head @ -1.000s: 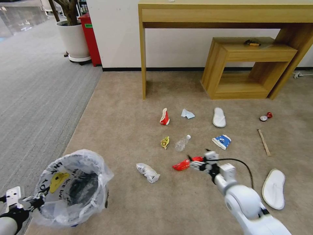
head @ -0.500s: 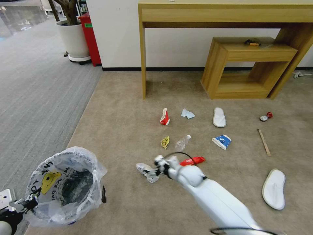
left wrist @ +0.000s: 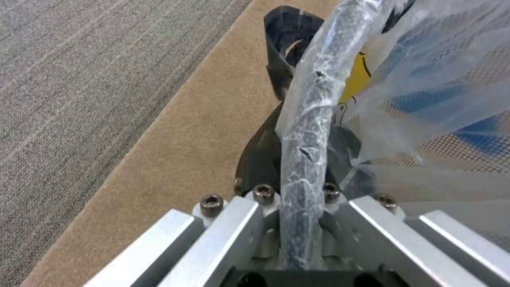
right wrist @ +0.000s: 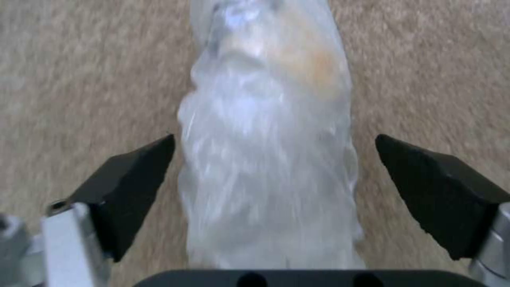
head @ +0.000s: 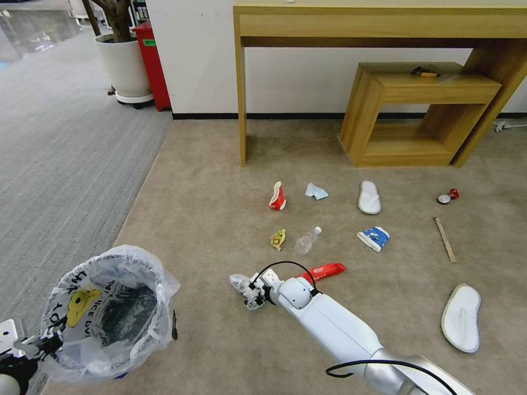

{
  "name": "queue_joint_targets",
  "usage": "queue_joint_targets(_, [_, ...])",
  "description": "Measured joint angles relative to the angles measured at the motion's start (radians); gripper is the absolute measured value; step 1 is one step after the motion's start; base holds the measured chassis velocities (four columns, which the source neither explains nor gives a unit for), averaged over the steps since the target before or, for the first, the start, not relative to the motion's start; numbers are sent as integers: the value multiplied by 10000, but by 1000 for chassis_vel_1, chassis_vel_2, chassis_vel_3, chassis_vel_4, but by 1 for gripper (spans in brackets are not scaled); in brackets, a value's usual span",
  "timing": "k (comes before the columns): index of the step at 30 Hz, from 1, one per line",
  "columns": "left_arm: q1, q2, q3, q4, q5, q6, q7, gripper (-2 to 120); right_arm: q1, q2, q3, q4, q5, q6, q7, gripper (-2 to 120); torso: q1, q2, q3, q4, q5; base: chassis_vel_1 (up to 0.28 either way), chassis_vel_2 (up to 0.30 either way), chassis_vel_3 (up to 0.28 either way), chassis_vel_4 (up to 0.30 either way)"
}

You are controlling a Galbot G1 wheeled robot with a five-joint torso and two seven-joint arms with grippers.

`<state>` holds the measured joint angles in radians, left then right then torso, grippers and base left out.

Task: Pick up the trash bin and place the garbage on the floor into it.

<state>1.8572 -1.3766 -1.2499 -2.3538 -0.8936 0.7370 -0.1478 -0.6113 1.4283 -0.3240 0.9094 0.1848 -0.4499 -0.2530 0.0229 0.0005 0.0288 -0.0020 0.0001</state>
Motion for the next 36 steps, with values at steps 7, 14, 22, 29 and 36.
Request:
queue_joint_targets(7, [16,-15,-19,-95,-2,-1,-6,0,95,274,179,-510,406,199,-131,71,0,0,-1,1,1,0,0,0,0])
queue_joint_targets(14, [8,-16,28,-175,2,-2,-39,0,9,563,327,-929,160,629,-96,43,0,1,-1,0,0,0,0,0,0])
queue_joint_targets(22, [82,13,11,-232,-18,-6,-39,0,-128,452,421,-448,134,1050,-30,11,0,0,0,1,2,0,0,0,0])
queue_joint_targets(29, [84,120,56,-216,72,-12,-40,0,-49,-321,322,1537,98,1467,117,0,0,0,0,0,3,0,0,0,0])
queue_joint_targets(36, [115,272,252,-38,305,-17,-40,0,930,-1143,728,5508,1988,786,137,0,0,0,0,0,2,0,0,0,0])
